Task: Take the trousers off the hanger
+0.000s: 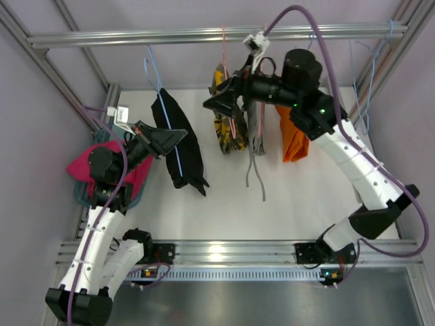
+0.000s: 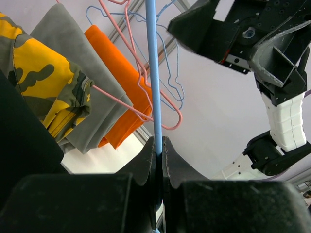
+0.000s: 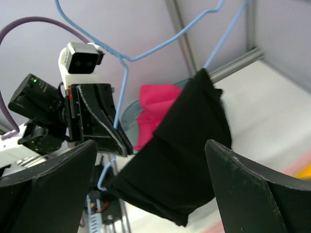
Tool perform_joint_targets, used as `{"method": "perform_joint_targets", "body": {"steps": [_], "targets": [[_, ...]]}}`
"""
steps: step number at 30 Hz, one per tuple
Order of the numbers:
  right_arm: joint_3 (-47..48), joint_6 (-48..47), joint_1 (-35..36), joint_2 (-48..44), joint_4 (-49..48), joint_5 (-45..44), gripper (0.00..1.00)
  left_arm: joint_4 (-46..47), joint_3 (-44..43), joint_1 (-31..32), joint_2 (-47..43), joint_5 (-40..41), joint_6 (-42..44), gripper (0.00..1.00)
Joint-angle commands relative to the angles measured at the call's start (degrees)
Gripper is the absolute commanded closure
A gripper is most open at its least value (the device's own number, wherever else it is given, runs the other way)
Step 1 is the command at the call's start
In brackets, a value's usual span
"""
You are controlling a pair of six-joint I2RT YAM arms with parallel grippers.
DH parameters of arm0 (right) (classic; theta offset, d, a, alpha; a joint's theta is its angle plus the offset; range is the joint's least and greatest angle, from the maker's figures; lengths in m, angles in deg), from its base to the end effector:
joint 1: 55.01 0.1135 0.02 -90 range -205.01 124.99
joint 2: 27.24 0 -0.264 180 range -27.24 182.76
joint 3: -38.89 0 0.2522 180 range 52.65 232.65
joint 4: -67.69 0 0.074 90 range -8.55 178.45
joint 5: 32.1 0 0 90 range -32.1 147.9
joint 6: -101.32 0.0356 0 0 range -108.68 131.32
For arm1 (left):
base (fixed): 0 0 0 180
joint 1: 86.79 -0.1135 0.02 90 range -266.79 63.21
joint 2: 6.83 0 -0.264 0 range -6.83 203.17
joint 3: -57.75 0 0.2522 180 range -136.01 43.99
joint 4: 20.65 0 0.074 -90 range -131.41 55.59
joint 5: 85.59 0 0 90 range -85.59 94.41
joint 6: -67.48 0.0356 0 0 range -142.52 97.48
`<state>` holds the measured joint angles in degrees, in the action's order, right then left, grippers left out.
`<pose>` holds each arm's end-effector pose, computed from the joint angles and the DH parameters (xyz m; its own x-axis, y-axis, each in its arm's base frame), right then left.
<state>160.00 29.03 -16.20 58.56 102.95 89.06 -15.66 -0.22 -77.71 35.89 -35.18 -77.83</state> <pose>0.2307 0.2092 0.5227 -0.2852 0.1047 -0.9527 -0.8952 0.3261 0.3038 0.1589 -0.0484 0.3940 -0.3911 -0.5792 -0.7153 0.6862 0.3345 -0.6460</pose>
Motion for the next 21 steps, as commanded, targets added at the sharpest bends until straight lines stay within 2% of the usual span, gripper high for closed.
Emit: {"method": "perform_joint_targets", "body": {"steps": [1, 5, 10, 17, 21], "targets": [[3.5, 7.0, 5.0, 4.4, -6.6, -2.8, 0.07, 2.4, -1.6, -0.5, -1.7, 0.4, 2.0, 1.00], [4.7, 9.6, 9.8, 7.9, -9.4, -2.7, 0.11, 2.5, -2.4, -0.5, -1.8, 0.4, 0.7, 1.00], [6.0, 12.4, 12.3, 11.5, -12.6, -2.4, 0.13, 2.5, -2.6, -0.4, -2.7, -0.9, -0.1, 1.00], [6.1, 18.2, 13.5, 15.7, -19.5, -2.9, 0.41, 2.4, -1.9, -0.4, -3.6, -0.9, -0.4, 1.00], [7.2, 20.9, 14.2, 18.3, -20.8, -1.8, 0.49, 2.4, -2.3, -0.4, -3.5, -0.8, -0.4, 1.00]]}}
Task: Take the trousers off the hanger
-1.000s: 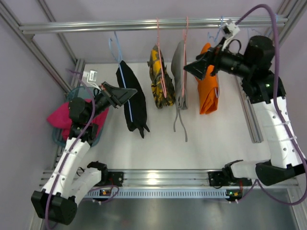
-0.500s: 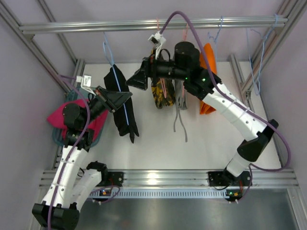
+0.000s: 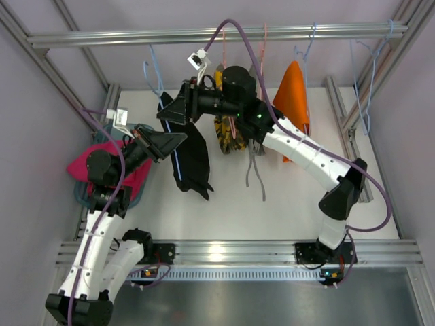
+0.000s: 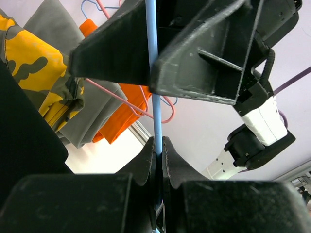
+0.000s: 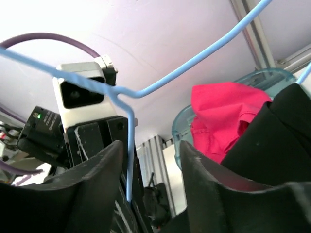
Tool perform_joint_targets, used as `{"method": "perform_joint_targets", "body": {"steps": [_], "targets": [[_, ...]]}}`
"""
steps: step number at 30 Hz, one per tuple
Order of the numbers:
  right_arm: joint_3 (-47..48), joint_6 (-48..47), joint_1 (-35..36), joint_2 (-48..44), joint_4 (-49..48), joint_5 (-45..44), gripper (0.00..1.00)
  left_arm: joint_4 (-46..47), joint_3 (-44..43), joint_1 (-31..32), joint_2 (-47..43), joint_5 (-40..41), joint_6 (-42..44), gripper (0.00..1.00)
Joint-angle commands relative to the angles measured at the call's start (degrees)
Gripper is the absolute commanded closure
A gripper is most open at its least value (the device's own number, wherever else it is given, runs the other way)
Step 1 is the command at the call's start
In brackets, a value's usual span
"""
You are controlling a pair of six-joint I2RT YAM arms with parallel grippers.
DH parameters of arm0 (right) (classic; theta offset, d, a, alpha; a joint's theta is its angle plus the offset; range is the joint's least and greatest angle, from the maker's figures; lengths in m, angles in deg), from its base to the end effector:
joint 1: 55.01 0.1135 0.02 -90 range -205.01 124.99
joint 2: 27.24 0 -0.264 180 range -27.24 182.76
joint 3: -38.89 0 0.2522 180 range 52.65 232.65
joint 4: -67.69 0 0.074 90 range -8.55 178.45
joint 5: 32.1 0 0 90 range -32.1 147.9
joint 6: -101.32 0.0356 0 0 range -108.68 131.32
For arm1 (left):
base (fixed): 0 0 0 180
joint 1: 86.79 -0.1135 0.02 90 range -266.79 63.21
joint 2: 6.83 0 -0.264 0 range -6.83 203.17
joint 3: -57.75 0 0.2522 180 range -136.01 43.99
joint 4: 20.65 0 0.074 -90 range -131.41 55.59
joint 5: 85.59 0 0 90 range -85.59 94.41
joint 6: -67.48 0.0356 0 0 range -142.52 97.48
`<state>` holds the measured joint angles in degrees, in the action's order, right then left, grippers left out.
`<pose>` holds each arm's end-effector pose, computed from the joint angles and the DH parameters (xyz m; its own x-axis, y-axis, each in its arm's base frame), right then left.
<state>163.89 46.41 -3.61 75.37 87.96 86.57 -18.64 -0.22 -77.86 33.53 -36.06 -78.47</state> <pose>0.2462 0.3358 0.4711 -0.5472 0.1229 -0.8279 -0.8191 0.1247 0.5599 0.1490 -0.0468 0.3947 -0.4125 -0.5732 -0.7080 0.6791 0.3245 -0.6584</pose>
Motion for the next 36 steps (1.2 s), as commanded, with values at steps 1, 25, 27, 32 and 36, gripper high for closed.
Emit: {"method": "perform_joint_targets", "body": {"steps": [1, 25, 27, 32, 36], "targets": [[3.4, 3.9, 1.8, 1.8, -5.9, 1.0, 0.52, 5.4, -2.5, -0.2, -1.0, 0.1, 0.3, 1.00], [0.5, 20.5, -0.8, -1.9, -6.1, 0.7, 1.00, -21.7, -7.9, -0.2, -8.0, 6.7, 28.0, 0.54], [0.2, 22.5, -1.3, -2.3, -6.1, 0.3, 1.00, -25.8, -8.4, -0.2, -9.6, 7.9, 33.2, 0.33], [0.0, 26.1, -1.7, -3.1, -6.0, -0.2, 1.00, -35.0, -10.0, -0.2, -14.0, 7.2, 46.8, 0.21], [1.3, 28.4, -2.2, -3.1, -6.0, -0.4, 1.00, -46.4, -9.9, -0.2, -17.9, 5.1, 61.8, 0.20]]}}
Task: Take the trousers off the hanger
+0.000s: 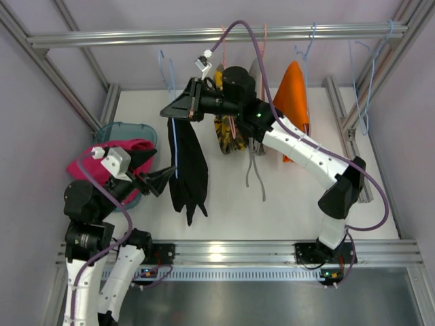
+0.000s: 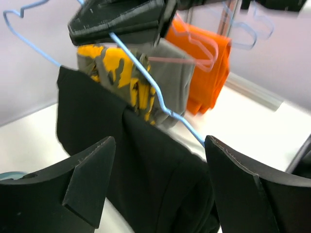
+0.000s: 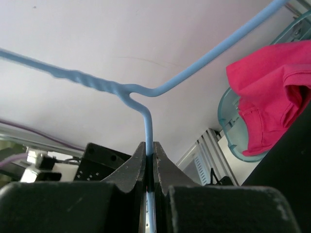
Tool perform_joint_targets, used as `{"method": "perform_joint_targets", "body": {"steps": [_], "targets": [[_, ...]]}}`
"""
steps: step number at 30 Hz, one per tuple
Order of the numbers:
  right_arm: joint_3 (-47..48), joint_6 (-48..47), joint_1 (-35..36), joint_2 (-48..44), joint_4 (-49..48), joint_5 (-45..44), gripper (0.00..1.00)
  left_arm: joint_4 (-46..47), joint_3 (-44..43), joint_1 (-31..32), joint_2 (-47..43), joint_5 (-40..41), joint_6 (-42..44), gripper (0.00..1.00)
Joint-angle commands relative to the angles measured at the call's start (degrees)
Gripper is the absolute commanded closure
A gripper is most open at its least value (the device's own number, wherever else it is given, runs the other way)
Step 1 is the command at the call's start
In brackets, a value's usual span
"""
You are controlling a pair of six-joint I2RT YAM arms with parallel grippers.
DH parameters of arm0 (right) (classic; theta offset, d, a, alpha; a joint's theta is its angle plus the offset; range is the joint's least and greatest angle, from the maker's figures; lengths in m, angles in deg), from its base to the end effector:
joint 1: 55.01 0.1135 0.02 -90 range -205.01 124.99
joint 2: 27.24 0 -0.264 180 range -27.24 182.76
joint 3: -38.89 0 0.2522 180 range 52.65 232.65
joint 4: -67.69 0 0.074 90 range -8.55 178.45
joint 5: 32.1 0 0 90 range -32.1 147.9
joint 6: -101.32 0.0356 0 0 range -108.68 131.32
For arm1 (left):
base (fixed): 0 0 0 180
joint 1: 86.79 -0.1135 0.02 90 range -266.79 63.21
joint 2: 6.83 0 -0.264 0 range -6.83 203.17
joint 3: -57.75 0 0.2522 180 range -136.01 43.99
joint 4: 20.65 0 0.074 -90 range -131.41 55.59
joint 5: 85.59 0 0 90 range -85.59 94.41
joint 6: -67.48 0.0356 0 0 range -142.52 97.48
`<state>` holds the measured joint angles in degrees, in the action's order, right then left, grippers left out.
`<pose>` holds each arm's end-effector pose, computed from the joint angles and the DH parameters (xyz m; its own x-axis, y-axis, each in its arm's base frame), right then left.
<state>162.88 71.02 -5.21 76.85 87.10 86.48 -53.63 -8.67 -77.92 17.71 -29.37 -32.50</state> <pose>0.2624 0.3369 0.4563 -0.8429 0.1772 -0.5080 -0.4989 0.0960 0.8613 0.0661 -0.0303 0.4075 0.0343 -0.1511 -0.9879 0.6872 0.7213 -0.0865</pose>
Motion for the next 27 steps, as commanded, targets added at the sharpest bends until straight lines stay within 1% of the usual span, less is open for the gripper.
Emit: {"method": "perform_joint_targets", "body": {"steps": [1, 2, 5, 6, 10, 13, 16, 17, 19, 20, 22, 23, 27], "targets": [[2.6, 3.9, -0.8, -4.6, -5.1, -0.3, 1.00, -13.5, -1.6, -0.2, -2.8, -1.3, 18.2, 0.20], [2.6, 4.2, -0.9, -4.5, -5.1, -0.2, 1.00, -17.2, -1.7, -0.2, -3.0, -0.8, 21.9, 0.20], [2.5, 4.9, -1.5, -4.7, -5.1, -0.1, 1.00, -22.2, -3.0, -0.2, -3.2, -2.2, 28.0, 0.20], [2.6, 5.2, -1.6, -4.7, -5.1, 0.1, 1.00, -24.0, -3.2, -0.2, -3.3, -2.5, 28.5, 0.20], [2.7, 5.8, -2.3, -4.9, -5.2, 0.8, 1.00, -29.9, -3.2, -0.2, -2.5, -8.2, 34.0, 0.22], [2.8, 6.2, -2.4, -4.9, -6.7, 1.1, 1.00, -30.3, -1.7, -0.2, -2.4, -8.9, 36.0, 0.22], [3.2, 6.7, -2.4, -4.7, -7.1, 1.2, 1.00, -30.3, 0.0, -0.2, -1.2, -12.1, 38.4, 0.18], [3.3, 6.7, -2.4, -4.7, -7.1, 1.3, 1.00, -30.2, 0.4, -0.2, -0.6, -13.3, 39.3, 0.15], [3.8, 6.9, -2.4, -4.4, -7.1, 1.0, 1.00, -30.3, 1.1, -0.2, 1.4, -13.7, 39.8, 0.07], [3.8, 6.8, -2.4, -4.4, -7.1, 1.1, 1.00, -30.0, 1.2, -0.2, 2.1, -13.9, 40.7, 0.05], [3.8, 7.0, -2.4, -4.6, -7.1, 1.2, 1.00, -28.9, 1.9, -0.2, 3.1, -13.2, 40.4, 0.04], [3.8, 6.9, -2.5, -4.8, -7.2, 1.3, 1.00, -26.2, 2.2, -0.2, 2.8, -12.8, 39.2, 0.04], [3.0, 7.0, -2.4, -5.2, -7.1, 1.7, 1.00, -20.8, 4.5, -0.2, 1.5, -9.6, 38.3, 0.04]]}}
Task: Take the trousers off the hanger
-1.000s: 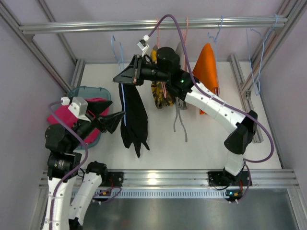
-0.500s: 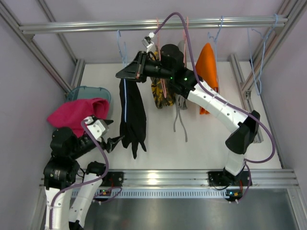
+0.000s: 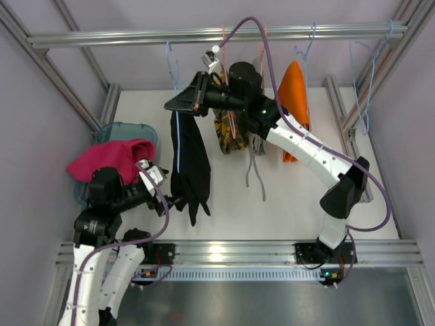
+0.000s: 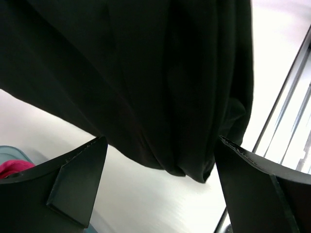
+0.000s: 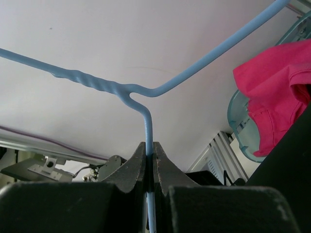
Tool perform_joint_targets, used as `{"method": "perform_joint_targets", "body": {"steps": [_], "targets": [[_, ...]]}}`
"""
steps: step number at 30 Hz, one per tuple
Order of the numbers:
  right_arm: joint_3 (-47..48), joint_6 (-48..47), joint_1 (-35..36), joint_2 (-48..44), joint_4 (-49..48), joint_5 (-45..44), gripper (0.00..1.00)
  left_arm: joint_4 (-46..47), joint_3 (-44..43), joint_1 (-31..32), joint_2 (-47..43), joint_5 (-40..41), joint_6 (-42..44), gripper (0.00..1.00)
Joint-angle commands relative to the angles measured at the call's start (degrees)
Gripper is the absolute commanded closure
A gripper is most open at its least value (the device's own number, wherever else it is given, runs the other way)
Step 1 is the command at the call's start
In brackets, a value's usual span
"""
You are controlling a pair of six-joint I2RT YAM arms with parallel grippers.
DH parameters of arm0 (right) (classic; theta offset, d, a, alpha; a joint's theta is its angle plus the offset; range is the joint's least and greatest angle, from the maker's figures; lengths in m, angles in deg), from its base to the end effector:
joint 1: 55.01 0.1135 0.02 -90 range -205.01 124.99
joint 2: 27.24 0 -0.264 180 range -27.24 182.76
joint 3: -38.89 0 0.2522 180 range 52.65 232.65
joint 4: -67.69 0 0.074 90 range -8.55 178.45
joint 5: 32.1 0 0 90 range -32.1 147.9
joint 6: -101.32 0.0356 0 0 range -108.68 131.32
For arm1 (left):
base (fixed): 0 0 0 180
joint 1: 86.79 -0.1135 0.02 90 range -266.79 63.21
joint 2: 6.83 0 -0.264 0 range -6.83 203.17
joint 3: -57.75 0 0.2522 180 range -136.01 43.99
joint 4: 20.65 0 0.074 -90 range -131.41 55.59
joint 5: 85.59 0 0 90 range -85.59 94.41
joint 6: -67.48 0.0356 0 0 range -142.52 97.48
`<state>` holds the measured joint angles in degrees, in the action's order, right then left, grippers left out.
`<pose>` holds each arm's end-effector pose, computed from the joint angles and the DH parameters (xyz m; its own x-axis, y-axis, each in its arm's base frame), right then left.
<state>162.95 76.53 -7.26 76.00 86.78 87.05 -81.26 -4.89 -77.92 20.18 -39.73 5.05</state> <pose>0.2704 0.3235 0.4633 -0.8756 0.2153 -0.4325 -0.4267 0.0748 0.9013 0.0752 -0.0368 0.3383 -0.0300 0.3408 -0.9396 0.8441 0.5121 0.1588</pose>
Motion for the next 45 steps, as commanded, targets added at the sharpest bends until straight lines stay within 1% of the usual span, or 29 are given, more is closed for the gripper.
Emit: {"method": "perform_joint_targets", "body": {"steps": [1, 4, 5, 7, 8, 9, 10, 11, 12, 14, 15, 16, 18, 19, 20, 22, 27, 32, 33, 34, 35, 37, 40, 43, 45], "targets": [[2.5, 1.6, -0.5, -4.5, -6.9, 1.2, 1.00, 7.7, 1.0, -0.2, -1.1, 0.8, 0.4, 0.05], [2.1, 2.0, -0.3, -4.5, -7.3, 1.4, 1.00, 10.1, 1.9, -0.2, -0.4, -1.5, -0.4, 0.04], [2.1, 2.2, -0.2, -4.3, -7.5, 1.5, 1.00, 10.9, 2.1, -0.2, -0.1, -1.9, -1.8, 0.04], [1.9, 2.5, 0.0, -4.3, -7.7, 1.7, 1.00, 16.2, 3.9, -0.2, 0.1, -0.5, -4.9, 0.02], [1.8, 2.5, 0.1, -4.4, -8.0, 1.8, 1.00, 18.9, 4.6, -0.2, -0.1, 0.5, -8.6, 0.02], [1.9, 2.3, 0.2, -4.5, -8.1, 2.0, 1.00, 21.0, 5.3, -0.2, -0.3, 1.3, -10.0, 0.03], [1.6, 2.1, 0.2, -4.5, -8.1, 2.1, 1.00, 23.5, 5.7, -0.2, 0.0, 2.5, -11.1, 0.07], [1.4, 1.7, 0.2, -4.9, -8.3, 2.4, 1.00, 23.8, 5.7, -0.2, 0.3, 2.7, -11.1, 0.12], [1.2, 1.4, 0.2, -5.0, -8.2, 2.6, 1.00, 23.8, 5.6, -0.2, 1.2, 3.1, -11.1, 0.25], [0.7, 0.4, 0.2, -5.3, -8.1, 2.8, 1.00, 23.7, 5.2, -0.2, 1.4, 4.2, -11.3, 0.40], [0.4, 0.0, 0.2, -5.5, -8.2, 3.0, 1.00, 23.6, 5.1, -0.2, 0.9, 4.3, -11.2, 0.56], [-0.2, -0.3, 0.2, -5.5, -8.3, 3.2, 1.00, 23.7, 5.1, -0.2, 0.4, 4.3, -11.4, 0.64], [-0.9, -1.6, 0.0, -5.8, -8.7, 3.9, 1.00, 23.6, 5.0, -0.2, -1.1, 4.9, -12.4, 0.86], [-1.7, -2.1, -0.3, -5.9, -8.8, 4.1, 1.00, 23.7, 4.9, -0.2, -1.6, 4.8, -12.8, 0.94], [-2.0, -3.3, -0.5, -6.1, -8.9, 4.5, 1.00, 23.6, 4.8, -0.2, -2.1, 6.0, -13.2, 0.99], [-3.2, -4.6, -1.3, -6.2, -8.7, 4.7, 1.00, 23.2, 3.7, -0.2, -3.8, 7.9, -13.5, 1.00], [-6.1, -8.3, -3.7, -6.1, -6.7, 5.8, 1.00, 21.9, -1.8, -0.2, -3.1, 12.2, -15.3, 1.00], [-8.8, -9.0, -4.6, -6.2, -7.1, 6.8, 1.00, 22.0, -11.2, -0.2, 0.2, 15.3, -22.9, 1.00], [-9.4, -9.0, -4.4, -6.3, -6.9, 6.9, 1.00, 22.2, -12.6, -0.2, 2.0, 15.7, -24.1, 1.00], [-9.7, -9.4, -4.4, -6.2, -6.9, 6.9, 1.00, 23.6, -13.9, -0.2, 2.8, 17.5, -27.1, 1.00], [-9.8, -9.6, -4.2, -6.0, -6.9, 7.0, 1.00, 24.5, -16.3, -0.2, 3.5, 18.4, -27.7, 1.00], [-10.2, -10.0, -4.1, -5.9, -6.6, 7.2, 1.00, 27.3, -18.8, -0.2, 5.4, 21.1, -32.6, 1.00], [-10.9, -10.6, -3.6, -5.7, -6.4, 7.6, 1.00, 30.7, -23.6, -0.2, 8.8, 23.5, -37.1, 1.00], [-11.4, -11.4, -3.1, -5.4, -5.7, 7.9, 1.00, 33.0, -27.4, -0.2, 11.3, 24.5, -40.9, 1.00], [-11.9, -11.9, -2.8, -5.3, -5.5, 8.4, 1.00, 34.6, -30.0, -0.2, 12.8, 24.0, -42.0, 1.00]]}}
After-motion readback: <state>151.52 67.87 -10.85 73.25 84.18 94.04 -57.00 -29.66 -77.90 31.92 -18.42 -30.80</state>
